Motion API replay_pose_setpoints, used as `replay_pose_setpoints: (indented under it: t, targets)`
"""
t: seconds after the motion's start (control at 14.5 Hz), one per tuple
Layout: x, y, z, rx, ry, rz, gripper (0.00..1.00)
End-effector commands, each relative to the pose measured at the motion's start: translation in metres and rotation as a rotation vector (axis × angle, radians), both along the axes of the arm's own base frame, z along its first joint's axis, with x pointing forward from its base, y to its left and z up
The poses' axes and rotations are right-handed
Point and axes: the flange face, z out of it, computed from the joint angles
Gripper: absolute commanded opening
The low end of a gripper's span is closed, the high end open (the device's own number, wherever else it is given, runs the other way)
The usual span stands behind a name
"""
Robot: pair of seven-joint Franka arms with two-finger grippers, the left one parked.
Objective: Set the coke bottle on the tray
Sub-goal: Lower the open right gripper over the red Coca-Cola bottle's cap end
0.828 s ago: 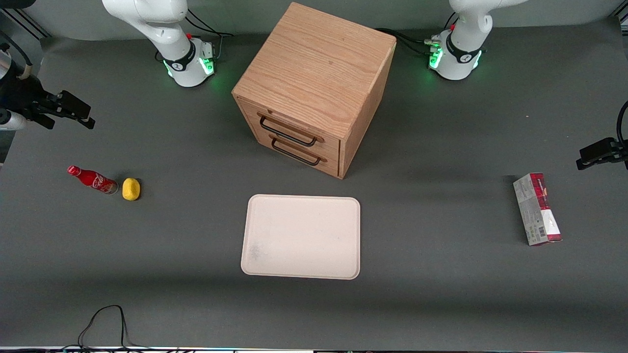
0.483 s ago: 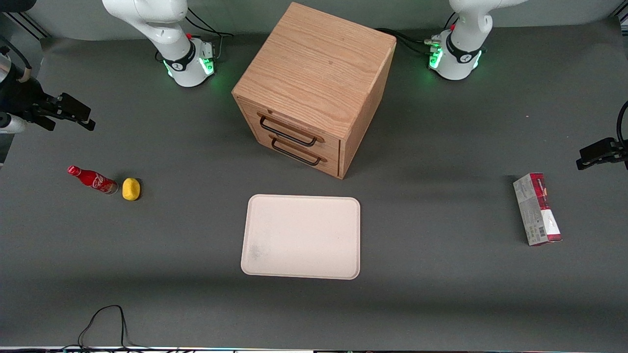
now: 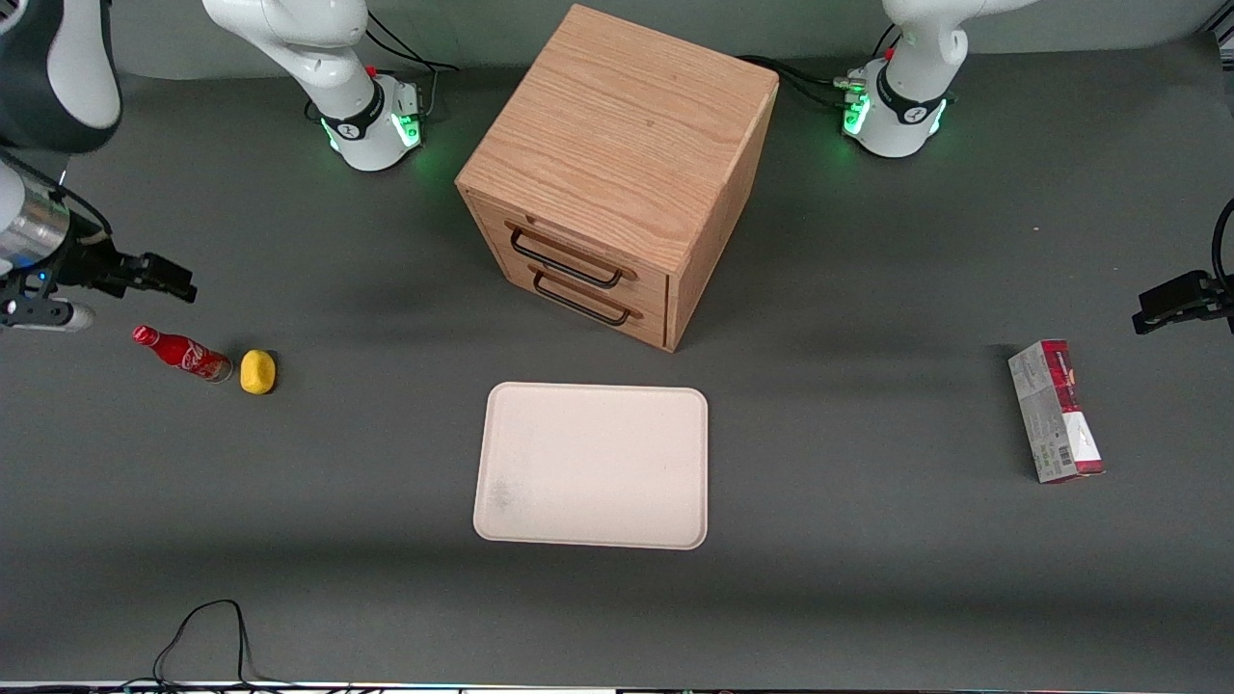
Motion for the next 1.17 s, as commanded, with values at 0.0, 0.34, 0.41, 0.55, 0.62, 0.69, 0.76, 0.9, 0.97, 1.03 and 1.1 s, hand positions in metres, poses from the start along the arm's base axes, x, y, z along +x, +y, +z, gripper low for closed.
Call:
replay_pose_setpoints:
  t: [0.0,0.34,0.41,0.55,0.62,0.69,0.76,0.9,0.97,1.03,1.1]
  targets:
    - [-0.003,-0.043,-0.039,-0.005,-0.023,0.06,1.0]
    - [-0.021,-0.103,-0.106,-0.019,-0.075,0.072,1.0]
    - [-0.021,-0.105,-0.118,-0.02,-0.072,0.072,1.0]
    - [-0.03,-0.12,-0.143,-0.03,-0.097,0.076,1.0]
    - [-0.031,-0.125,-0.153,-0.031,-0.098,0.082,1.0]
    - [-0.032,-0.13,-0.159,-0.031,-0.099,0.081,1.0]
    - [-0.032,-0.131,-0.164,-0.033,-0.101,0.082,1.0]
    - [-0.035,-0.14,-0.175,-0.033,-0.093,0.068,1.0]
    - [-0.036,-0.141,-0.177,-0.032,-0.092,0.066,1.0]
    - [-0.038,-0.141,-0.18,-0.029,-0.085,0.065,1.0]
    - [-0.04,-0.142,-0.181,-0.028,-0.083,0.062,0.99]
